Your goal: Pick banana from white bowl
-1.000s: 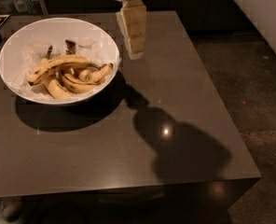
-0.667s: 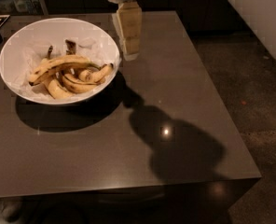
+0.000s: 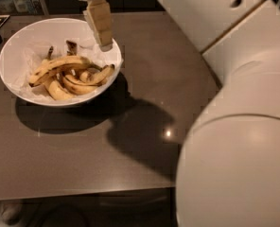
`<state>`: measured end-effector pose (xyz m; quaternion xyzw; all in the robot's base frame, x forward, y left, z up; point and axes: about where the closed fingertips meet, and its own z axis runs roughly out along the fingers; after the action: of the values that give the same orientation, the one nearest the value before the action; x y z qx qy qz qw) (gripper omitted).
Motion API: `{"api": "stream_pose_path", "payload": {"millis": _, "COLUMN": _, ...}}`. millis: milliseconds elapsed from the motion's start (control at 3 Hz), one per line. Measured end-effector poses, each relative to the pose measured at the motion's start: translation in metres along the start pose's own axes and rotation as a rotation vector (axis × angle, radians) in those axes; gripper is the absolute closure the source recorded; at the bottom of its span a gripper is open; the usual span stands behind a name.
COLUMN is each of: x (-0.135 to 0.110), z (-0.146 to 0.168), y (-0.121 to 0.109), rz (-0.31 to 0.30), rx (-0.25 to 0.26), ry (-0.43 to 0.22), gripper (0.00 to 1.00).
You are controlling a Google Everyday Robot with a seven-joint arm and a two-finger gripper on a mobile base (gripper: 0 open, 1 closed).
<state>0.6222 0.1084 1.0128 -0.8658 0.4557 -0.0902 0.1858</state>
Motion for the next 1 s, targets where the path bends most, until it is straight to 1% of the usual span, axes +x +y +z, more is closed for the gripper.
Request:
{"api": "stream_pose_path", "payload": {"millis": 333, "x": -0.015, "z": 0.028, "y": -0.023, "rz": -0.044, "rx": -0.03, "ry": -0.032, "gripper": 0.0}}
{"api": "stream_pose_path", "payload": {"millis": 667, "x": -0.025, "z": 0.054, "y": -0.031, "rz": -0.038, "rx": -0.061, "ry": -0.087, "gripper": 0.03}}
{"api": "stream_pose_path", "payload": {"millis": 1000, "x": -0.032, "z": 0.077, "y": -0.033, "rz": -0.012, "rx": -0.09, "ry": -0.151, "gripper": 0.19}}
